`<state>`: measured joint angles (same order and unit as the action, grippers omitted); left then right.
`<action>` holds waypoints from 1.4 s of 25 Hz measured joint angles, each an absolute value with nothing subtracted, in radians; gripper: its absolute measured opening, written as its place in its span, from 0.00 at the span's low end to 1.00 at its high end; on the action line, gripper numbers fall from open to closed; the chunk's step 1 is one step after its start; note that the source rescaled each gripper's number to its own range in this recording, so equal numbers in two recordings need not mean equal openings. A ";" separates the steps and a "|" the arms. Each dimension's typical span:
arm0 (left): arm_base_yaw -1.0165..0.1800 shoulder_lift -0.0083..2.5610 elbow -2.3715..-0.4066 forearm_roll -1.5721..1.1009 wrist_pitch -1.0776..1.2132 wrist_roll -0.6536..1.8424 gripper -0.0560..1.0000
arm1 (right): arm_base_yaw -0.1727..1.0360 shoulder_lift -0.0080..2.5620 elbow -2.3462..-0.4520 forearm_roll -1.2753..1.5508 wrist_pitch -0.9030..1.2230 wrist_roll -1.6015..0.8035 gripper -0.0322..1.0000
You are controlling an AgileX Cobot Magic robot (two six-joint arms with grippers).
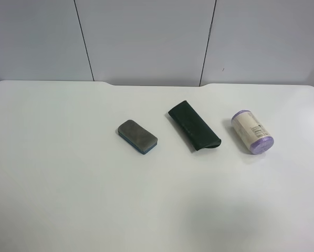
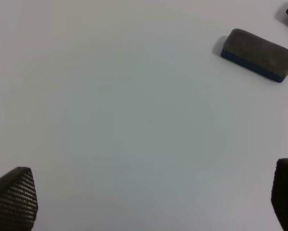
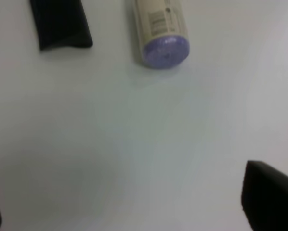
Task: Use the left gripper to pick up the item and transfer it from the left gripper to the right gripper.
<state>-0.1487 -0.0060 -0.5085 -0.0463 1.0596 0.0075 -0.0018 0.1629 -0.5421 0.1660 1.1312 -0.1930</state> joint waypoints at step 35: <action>0.000 -0.006 -0.508 -0.046 1.060 0.009 0.99 | -0.002 -0.002 -0.508 0.157 1.067 -0.186 1.00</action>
<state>-0.0004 -0.0060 -0.5085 -0.0463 1.0596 0.0093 -0.0018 -0.0023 -0.5077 0.1568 1.0665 -0.1860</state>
